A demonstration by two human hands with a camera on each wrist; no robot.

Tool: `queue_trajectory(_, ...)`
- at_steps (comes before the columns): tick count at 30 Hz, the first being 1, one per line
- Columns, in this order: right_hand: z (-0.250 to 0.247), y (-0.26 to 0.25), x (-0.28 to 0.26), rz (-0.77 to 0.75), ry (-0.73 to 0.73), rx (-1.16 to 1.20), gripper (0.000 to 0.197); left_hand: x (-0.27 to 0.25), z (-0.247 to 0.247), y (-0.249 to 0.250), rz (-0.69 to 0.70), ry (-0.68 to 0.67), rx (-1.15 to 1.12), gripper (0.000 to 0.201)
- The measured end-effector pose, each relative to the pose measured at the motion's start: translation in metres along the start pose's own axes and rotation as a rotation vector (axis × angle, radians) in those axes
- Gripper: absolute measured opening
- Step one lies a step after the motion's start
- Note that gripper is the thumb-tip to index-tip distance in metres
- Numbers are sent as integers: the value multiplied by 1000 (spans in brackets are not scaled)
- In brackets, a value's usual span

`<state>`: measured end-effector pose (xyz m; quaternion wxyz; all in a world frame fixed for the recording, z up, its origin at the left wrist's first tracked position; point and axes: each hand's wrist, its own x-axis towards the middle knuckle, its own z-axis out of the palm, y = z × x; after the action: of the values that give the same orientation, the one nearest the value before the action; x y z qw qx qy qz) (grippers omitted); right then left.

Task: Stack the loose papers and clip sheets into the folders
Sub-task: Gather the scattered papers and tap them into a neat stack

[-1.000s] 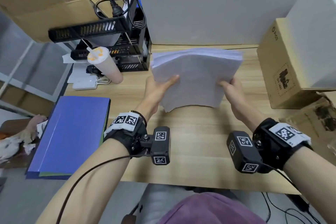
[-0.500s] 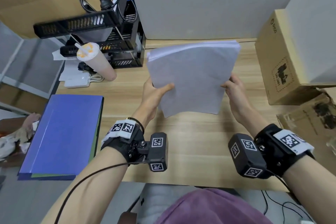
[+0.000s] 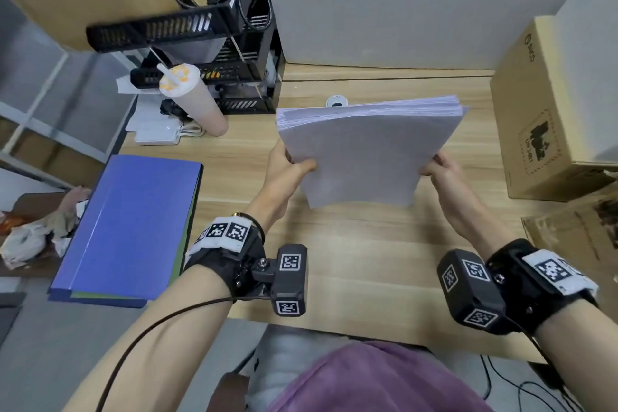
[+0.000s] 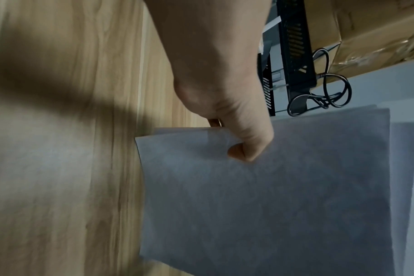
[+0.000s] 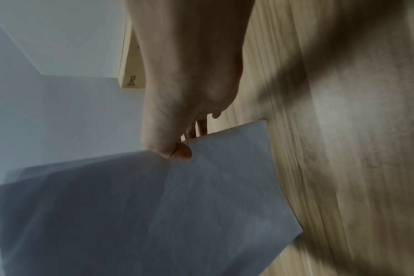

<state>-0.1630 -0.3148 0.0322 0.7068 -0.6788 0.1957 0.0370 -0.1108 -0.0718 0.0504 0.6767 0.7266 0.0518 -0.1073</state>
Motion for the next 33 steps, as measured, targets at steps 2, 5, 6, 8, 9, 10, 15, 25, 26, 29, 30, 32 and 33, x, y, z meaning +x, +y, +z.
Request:
queue_trajectory(2, 0, 1, -5, 2, -16, -16, 43, -1, 0, 3, 2, -34, 19, 44)
queue_trajectory(5, -6, 5, -12, -21, -27, -35, 46, -2, -7, 6, -6, -44, 49, 38)
queue_trajectory(6, -6, 7, -14, -26, -16, -31, 49, -3, -7, 6, -3, -58, 64, 38)
queue_trajectory(8, 2, 9, -17, -21, 15, -15, 54, -5, -1, 6, 3, -86, 83, 40)
queue_trajectory(9, 7, 10, -16, -28, 33, -15, 54, -6, 2, 5, 7, -81, 74, 42)
queue_trajectory(10, 10, 9, -15, -27, 53, -22, 53, -5, 3, 4, 8, -65, 66, 43)
queue_trajectory(15, 9, 13, -16, 1, 106, -9, 46, -6, -3, 1, 5, -20, 64, 50)
queue_trajectory(25, 29, 16, -16, -21, 163, -88, 35, -7, -3, -14, -52, -30, 126, 46)
queue_trajectory(26, 27, 16, -15, -25, 163, -78, 35, -8, -4, -18, -58, -34, 128, 42)
queue_trajectory(29, 24, 15, -11, -16, 163, -72, 24, -14, -6, -22, -113, -75, 179, 30)
queue_trajectory(30, 25, 14, -12, -10, 155, -79, 21, -18, -4, -18, -136, -89, 206, 26)
queue_trajectory(32, 27, 12, -14, 1, 152, -88, 14, -25, -1, -7, -181, -90, 230, 18)
queue_trajectory(33, 22, 12, -15, 3, 157, -70, 16, -31, -2, 1, -204, -82, 239, 15)
